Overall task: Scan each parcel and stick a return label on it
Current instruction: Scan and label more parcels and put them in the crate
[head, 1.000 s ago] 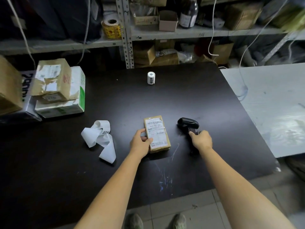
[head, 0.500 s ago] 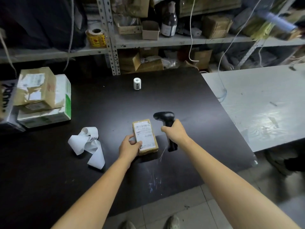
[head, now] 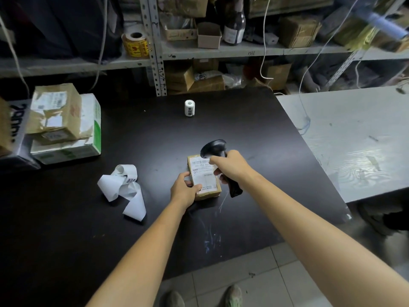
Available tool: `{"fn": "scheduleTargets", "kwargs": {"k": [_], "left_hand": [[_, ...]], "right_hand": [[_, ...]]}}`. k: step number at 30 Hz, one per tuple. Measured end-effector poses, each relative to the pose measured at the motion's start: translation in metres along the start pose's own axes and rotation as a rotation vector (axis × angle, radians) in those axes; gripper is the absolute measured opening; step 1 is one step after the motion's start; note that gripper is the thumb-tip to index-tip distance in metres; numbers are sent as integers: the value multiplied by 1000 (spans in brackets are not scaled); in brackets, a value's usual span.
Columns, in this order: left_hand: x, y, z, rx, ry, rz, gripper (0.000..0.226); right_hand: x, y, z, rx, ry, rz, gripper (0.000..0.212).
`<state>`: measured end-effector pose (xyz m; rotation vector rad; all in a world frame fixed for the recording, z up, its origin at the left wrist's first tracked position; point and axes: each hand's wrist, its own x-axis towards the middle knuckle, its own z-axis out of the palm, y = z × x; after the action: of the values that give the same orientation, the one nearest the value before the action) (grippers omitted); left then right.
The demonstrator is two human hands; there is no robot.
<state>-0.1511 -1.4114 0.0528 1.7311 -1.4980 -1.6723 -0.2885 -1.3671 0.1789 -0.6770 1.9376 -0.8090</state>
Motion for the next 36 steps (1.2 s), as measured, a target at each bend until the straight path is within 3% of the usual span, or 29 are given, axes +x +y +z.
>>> {"fn": "scheduleTargets", "kwargs": {"k": [10,19,23,27,36], "left_hand": [[0,-8,-8,-125,-68,-20,57],[1,-9,-7,-92,-81,-3,56],[3,-6,-7,-81,-87,-18,62],[2,-6,-5,-89,-85,-33,68],[-5,4,2,-153,-49,-85,68]], "right_hand": [[-13,-11,-7,113,-39,74,15],[-9,-8,-6,92,32,31,24],[4,21,-21,80,123,24,33],[17,63,-45,-25,212,22,20],[78,111,-67,-96,130,121,25]]}}
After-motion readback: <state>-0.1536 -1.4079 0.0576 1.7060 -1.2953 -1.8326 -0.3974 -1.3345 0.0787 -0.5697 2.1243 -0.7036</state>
